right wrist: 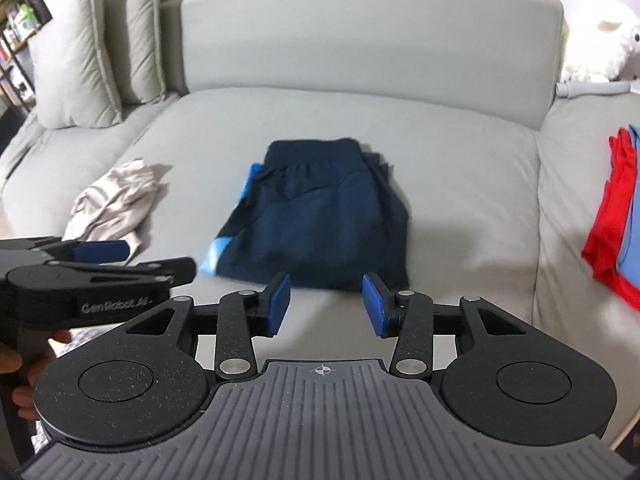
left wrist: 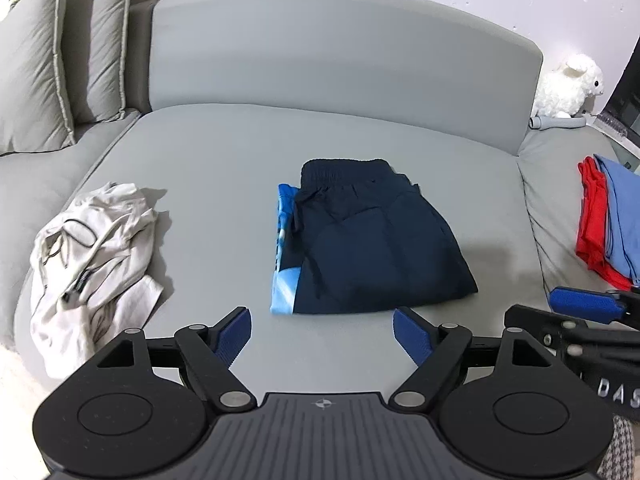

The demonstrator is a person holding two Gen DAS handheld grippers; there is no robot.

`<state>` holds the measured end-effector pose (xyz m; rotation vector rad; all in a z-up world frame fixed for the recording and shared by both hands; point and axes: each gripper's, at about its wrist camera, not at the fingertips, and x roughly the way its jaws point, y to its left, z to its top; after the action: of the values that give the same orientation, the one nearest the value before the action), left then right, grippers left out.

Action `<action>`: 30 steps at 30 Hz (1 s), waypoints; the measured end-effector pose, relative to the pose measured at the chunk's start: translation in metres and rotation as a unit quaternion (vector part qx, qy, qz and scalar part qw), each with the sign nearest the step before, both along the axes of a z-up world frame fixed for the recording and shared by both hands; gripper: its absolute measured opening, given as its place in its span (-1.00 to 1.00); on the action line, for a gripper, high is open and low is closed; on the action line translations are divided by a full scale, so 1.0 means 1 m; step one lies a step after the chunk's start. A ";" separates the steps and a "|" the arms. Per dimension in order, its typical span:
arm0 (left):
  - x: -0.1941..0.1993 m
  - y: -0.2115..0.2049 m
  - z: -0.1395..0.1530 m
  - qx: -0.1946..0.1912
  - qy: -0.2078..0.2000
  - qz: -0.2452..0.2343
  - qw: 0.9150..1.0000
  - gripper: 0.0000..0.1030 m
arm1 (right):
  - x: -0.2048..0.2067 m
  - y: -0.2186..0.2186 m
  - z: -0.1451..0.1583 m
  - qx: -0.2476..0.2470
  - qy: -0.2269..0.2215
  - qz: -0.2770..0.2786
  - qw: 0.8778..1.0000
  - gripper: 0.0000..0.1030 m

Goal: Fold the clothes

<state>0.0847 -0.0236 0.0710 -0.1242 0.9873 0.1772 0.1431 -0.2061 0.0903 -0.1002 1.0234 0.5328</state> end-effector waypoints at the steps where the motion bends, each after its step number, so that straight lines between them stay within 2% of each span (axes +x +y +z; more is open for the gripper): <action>1: -0.004 -0.001 0.002 0.004 0.000 0.002 1.000 0.59 | -0.004 -0.001 0.001 -0.001 -0.003 0.002 1.000 0.09; 3: -0.011 -0.001 0.005 -0.002 0.000 0.005 1.000 0.62 | -0.015 -0.003 0.007 -0.005 -0.012 0.002 1.000 0.12; 9: -0.022 -0.004 0.012 0.000 -0.004 0.004 1.000 0.70 | -0.036 -0.013 0.023 -0.011 -0.015 -0.018 1.000 0.42; 16: -0.033 -0.008 0.021 0.007 -0.019 -0.007 1.000 0.71 | -0.046 -0.020 0.033 -0.008 -0.018 -0.029 0.999 0.43; 23: -0.058 -0.018 0.019 0.031 -0.037 -0.011 0.999 0.72 | -0.070 -0.022 0.033 -0.012 -0.034 -0.025 0.999 0.46; 26: -0.063 -0.022 0.012 0.043 -0.028 -0.017 0.999 0.73 | -0.077 -0.024 0.029 -0.018 -0.035 -0.025 0.999 0.46; 30: -0.060 -0.024 0.001 0.034 -0.007 -0.022 0.999 0.73 | -0.084 -0.026 0.019 -0.021 -0.022 -0.023 0.999 0.46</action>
<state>0.0245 -0.0476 0.0718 -0.0407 0.9681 0.1691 0.0591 -0.2322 0.1094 -0.1252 0.9915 0.4663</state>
